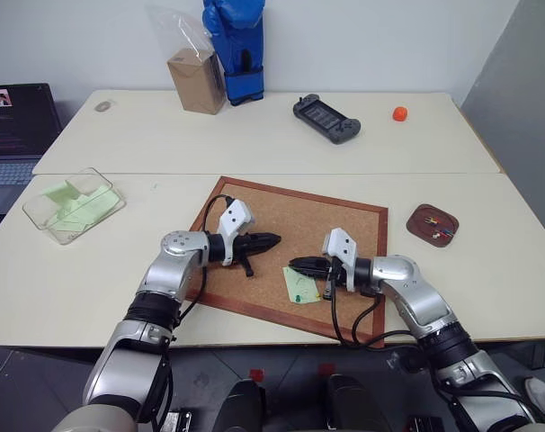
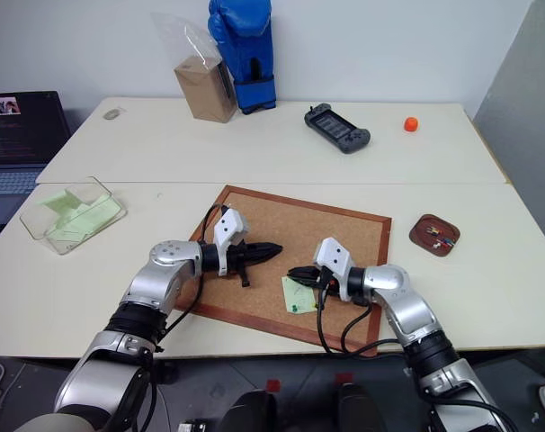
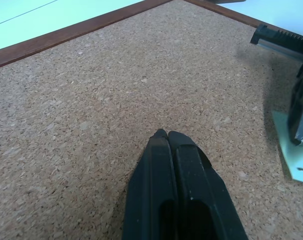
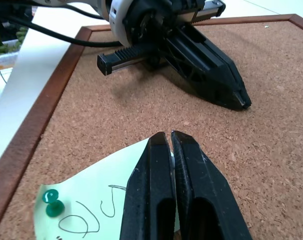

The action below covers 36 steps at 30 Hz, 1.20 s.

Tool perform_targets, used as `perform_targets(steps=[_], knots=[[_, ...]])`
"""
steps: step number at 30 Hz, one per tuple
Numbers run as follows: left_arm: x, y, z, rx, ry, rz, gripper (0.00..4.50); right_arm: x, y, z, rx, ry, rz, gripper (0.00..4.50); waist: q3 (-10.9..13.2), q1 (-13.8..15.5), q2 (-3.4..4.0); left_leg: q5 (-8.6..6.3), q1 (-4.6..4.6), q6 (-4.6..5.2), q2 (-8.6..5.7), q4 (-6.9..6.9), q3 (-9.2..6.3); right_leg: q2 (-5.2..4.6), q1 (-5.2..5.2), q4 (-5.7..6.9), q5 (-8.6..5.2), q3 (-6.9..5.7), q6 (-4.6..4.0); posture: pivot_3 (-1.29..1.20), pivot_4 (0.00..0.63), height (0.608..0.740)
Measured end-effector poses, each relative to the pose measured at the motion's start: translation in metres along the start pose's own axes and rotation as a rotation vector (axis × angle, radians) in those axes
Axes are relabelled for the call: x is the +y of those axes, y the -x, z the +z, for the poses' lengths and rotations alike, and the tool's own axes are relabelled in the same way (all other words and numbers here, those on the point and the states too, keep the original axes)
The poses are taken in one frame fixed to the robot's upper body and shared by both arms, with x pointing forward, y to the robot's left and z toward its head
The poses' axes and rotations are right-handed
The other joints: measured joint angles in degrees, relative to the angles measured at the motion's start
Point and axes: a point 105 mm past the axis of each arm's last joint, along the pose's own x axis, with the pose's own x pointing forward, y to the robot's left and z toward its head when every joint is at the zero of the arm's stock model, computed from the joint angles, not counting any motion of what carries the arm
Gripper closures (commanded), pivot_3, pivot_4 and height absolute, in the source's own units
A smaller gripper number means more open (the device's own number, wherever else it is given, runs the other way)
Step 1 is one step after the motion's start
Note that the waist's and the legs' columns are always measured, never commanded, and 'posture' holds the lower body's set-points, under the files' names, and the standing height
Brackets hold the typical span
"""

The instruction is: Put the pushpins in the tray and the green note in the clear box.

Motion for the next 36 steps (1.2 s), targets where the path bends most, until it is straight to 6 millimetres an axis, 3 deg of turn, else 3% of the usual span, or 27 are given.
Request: perform_targets(steps=[11, 20, 24, 29, 33, 36], knots=[[0.000, -0.001, 0.000, 0.019, -0.019, 0.006, 4.50, 0.000, 0.005, 0.013, -0.028, 0.038, 0.012, 4.41, 0.0, 0.0, 0.02, 0.00, 0.03, 0.00, -0.01, 0.01, 0.00, 0.00, 0.03, 0.01, 0.00, 0.00, 0.00, 0.00, 0.150, 0.740], [0.000, -0.002, 0.000, 0.020, -0.021, 0.005, 4.50, -0.014, 0.023, 0.037, -0.112, -0.090, -0.071, 4.41, 0.0, 0.0, 0.02, 0.00, 0.02, 0.00, 0.01, 0.01, -0.06, -0.02, 0.04, 0.01, 0.00, 0.01, 0.00, 0.00, 0.150, 0.740], [0.000, -0.002, 0.000, 0.022, -0.022, 0.002, 4.50, -0.045, 0.057, 0.043, -0.109, -0.150, -0.249, 4.41, 0.0, 0.1, 0.03, 0.00, 0.02, 0.00, 0.01, 0.01, -0.06, -0.04, 0.04, 0.01, 0.00, 0.04, 0.00, 0.00, 0.150, 0.740], [-0.001, -0.003, -0.001, 0.025, -0.022, -0.002, 4.50, -0.099, 0.120, 0.041, -0.078, -0.188, -0.595, 4.41, -0.1, 0.1, 0.09, 0.00, 0.03, 0.01, -0.01, -0.01, 0.12, -0.03, 0.04, 0.00, 0.00, 0.03, 0.00, 0.00, 0.150, 0.740], [-0.001, -0.003, -0.001, 0.028, -0.021, -0.008, 4.50, -0.134, 0.169, 0.021, -0.008, -0.242, -0.871, 4.41, -0.1, 0.0, 0.13, 0.00, 0.04, 0.01, -0.02, -0.03, 0.27, -0.02, 0.04, 0.00, 0.00, 0.06, 0.00, 0.00, 0.150, 0.740], [0.000, -0.004, -0.001, 0.032, -0.022, -0.015, 4.50, -0.144, 0.189, -0.008, 0.064, -0.313, -1.004, 4.41, -0.1, 0.0, 0.21, 0.00, 0.03, 0.02, -0.04, -0.03, 0.33, -0.02, 0.04, 0.01, 0.00, 0.10, 0.00, 0.00, 0.150, 0.740]])
